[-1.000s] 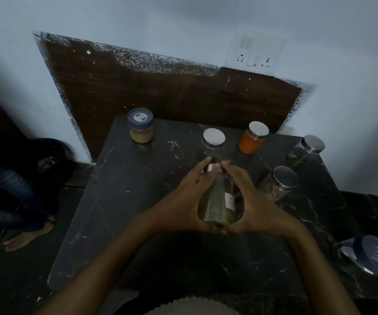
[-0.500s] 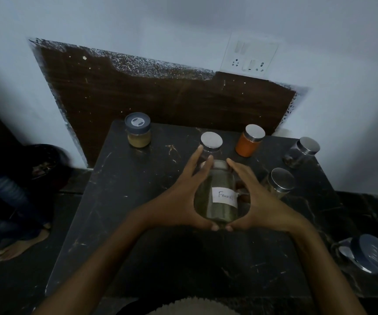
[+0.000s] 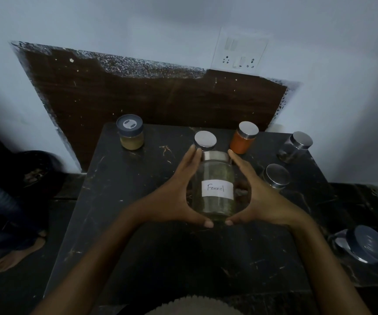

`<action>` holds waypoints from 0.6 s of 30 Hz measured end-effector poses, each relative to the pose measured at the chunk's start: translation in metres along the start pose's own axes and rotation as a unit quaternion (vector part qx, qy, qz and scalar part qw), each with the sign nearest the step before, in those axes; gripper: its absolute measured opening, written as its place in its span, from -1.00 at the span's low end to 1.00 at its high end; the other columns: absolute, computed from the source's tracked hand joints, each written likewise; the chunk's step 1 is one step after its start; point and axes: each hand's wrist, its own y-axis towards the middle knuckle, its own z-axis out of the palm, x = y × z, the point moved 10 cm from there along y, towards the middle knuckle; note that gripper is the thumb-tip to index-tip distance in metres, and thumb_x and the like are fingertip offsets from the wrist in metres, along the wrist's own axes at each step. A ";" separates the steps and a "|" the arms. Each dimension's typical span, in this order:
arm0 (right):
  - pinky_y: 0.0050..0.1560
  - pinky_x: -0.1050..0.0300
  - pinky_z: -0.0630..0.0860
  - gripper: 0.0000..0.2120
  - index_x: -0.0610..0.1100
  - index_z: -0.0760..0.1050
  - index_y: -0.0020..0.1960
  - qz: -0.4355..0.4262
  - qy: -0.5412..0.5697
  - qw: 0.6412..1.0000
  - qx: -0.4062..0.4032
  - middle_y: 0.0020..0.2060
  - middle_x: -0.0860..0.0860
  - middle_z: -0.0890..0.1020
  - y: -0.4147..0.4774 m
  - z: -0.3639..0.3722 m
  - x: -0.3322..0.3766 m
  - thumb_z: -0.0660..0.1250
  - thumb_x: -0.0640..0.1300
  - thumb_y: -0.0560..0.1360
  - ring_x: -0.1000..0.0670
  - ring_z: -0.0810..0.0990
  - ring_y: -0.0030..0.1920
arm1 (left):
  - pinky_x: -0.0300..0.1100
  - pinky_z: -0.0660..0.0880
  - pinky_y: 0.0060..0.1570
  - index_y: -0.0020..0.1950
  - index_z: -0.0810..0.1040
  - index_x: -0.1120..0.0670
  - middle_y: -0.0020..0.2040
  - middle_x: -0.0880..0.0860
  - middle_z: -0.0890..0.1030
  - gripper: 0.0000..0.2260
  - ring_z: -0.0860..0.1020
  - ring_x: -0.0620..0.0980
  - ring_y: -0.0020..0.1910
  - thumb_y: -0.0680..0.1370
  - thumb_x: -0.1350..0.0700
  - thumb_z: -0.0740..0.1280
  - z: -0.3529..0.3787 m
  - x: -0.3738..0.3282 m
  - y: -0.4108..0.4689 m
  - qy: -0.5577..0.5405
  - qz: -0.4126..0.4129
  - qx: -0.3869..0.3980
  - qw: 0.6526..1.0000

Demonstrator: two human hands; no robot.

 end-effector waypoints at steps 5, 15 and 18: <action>0.31 0.10 0.37 0.24 0.28 -0.19 0.43 -0.025 -0.029 0.998 -0.040 0.26 0.43 0.08 0.005 -0.014 0.017 0.61 -0.19 0.11 0.10 0.18 0.41 | 0.00 0.34 0.36 0.38 -0.25 -0.34 0.52 -0.16 -0.03 0.11 0.16 -0.07 0.46 0.22 -0.01 0.58 -0.018 -0.014 0.010 -0.011 0.007 -0.012 1.000; 0.14 0.24 0.51 0.25 0.32 -0.22 0.42 -0.148 -0.075 0.981 -0.102 0.44 0.29 -0.03 0.022 -0.087 0.114 0.61 -0.20 0.14 0.04 0.22 0.42 | 0.05 0.37 0.33 0.47 -0.31 -0.21 0.54 -0.16 -0.17 0.19 0.05 -0.05 0.52 0.19 -0.10 0.56 -0.100 -0.103 0.049 0.097 0.118 -0.097 0.983; 0.08 0.28 0.53 0.25 0.37 -0.23 0.40 -0.188 -0.072 0.971 -0.131 0.45 0.24 0.02 0.025 -0.113 0.151 0.61 -0.21 0.14 0.01 0.24 0.41 | -0.21 0.35 0.33 0.47 -0.33 -0.17 0.53 -0.17 -0.24 0.18 -0.02 -0.11 0.52 0.25 0.00 0.57 -0.130 -0.141 0.059 0.166 0.160 -0.118 0.966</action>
